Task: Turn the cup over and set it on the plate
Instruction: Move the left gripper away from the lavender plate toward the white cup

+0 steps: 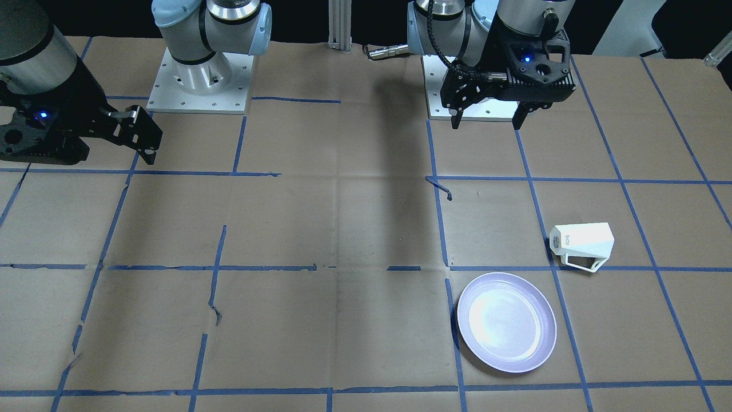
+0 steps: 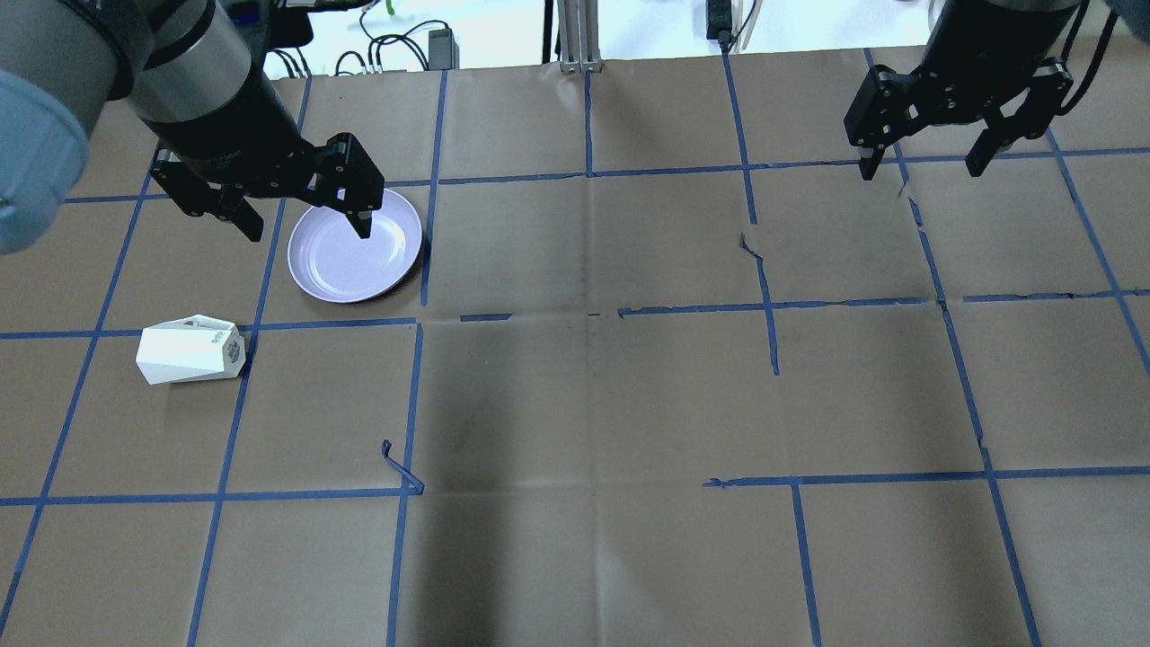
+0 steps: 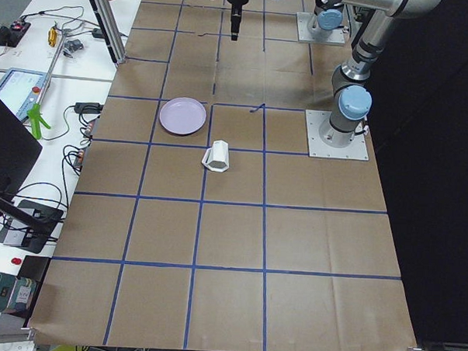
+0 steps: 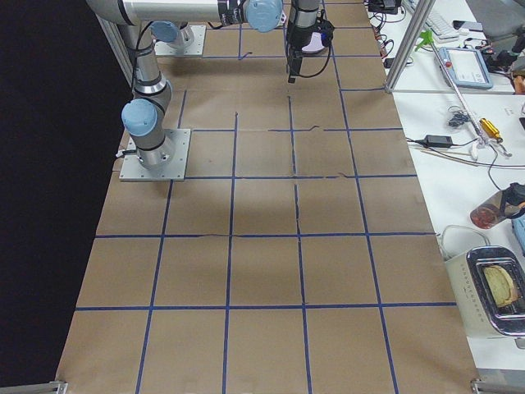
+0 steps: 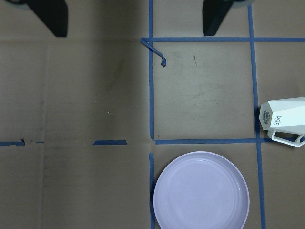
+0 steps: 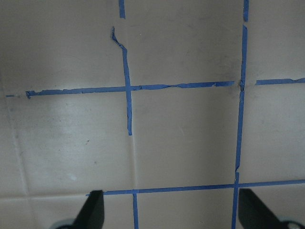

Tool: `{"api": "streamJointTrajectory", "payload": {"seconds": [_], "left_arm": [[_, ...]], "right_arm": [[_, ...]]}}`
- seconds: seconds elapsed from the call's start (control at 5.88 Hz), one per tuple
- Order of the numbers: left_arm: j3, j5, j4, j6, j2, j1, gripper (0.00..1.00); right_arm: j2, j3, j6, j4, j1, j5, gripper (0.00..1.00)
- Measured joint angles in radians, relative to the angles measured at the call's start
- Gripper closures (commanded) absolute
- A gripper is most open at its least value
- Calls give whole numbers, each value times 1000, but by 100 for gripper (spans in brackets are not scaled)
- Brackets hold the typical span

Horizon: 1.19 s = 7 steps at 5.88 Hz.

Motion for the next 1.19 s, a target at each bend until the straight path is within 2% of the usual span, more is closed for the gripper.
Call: {"api": "streamJointTrajectory", "payload": {"seconds": [0.34,0.51,0.85,1.19], "left_arm": [[5,1,-2,1,1,21,0],[8,0,-2,15,0,84,0],[25,-6,2,227,-24,322,0],[37,-8,44,599,-84,600,0]], "right_arm": [[0,0,0,0,0,0,0],[0,0,0,0,0,0,0],[0,0,0,0,0,0,0],[0,0,0,0,0,0,0]]}}
